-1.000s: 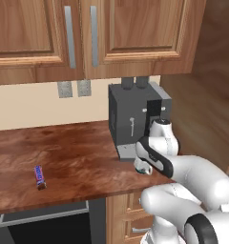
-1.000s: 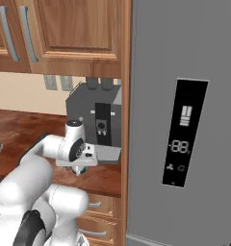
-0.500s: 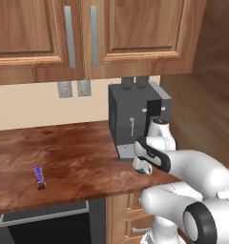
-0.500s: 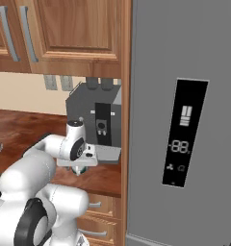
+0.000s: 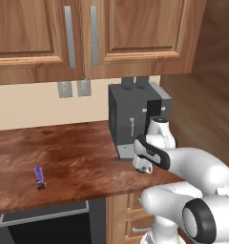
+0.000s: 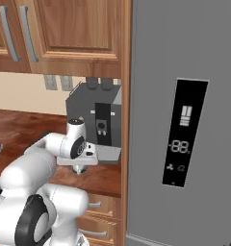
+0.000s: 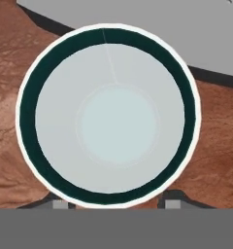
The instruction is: Pick the mug from the counter and place it inside the microwave. Then close the microwave.
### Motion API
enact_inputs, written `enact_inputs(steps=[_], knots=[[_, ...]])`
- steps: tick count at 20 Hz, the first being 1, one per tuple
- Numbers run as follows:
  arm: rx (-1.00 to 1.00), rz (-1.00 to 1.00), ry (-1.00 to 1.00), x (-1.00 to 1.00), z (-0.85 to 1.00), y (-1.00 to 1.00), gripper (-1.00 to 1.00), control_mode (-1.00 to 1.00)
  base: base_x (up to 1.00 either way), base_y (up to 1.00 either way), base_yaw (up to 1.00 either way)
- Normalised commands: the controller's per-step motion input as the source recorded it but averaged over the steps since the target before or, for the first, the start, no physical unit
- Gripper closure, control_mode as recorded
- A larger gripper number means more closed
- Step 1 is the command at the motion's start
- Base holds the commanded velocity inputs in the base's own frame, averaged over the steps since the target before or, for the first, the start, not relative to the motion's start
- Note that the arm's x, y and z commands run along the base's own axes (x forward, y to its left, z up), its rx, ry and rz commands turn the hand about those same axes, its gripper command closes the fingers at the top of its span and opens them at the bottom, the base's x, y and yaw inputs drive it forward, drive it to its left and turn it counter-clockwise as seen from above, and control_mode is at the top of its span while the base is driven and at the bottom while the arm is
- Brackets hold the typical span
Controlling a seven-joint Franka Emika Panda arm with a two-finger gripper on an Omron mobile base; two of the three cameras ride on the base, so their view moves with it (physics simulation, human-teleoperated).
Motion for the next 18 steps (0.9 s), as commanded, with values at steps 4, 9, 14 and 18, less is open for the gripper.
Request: enact_inputs(steps=[4,9,14,18], knots=[[0.0,0.0,0.0,0.0,0.0,0.0,1.0,-1.0,0.0,0.0,0.0],[0.0,0.0,0.0,0.0,0.0,0.0,1.0,-1.0,0.0,0.0,0.0],[0.0,0.0,-0.01,-0.03,0.05,0.02,1.0,-1.0,0.0,0.0,0.0],[-0.01,0.0,0.0,-0.29,0.45,0.03,1.0,-1.0,0.0,0.0,0.0]])
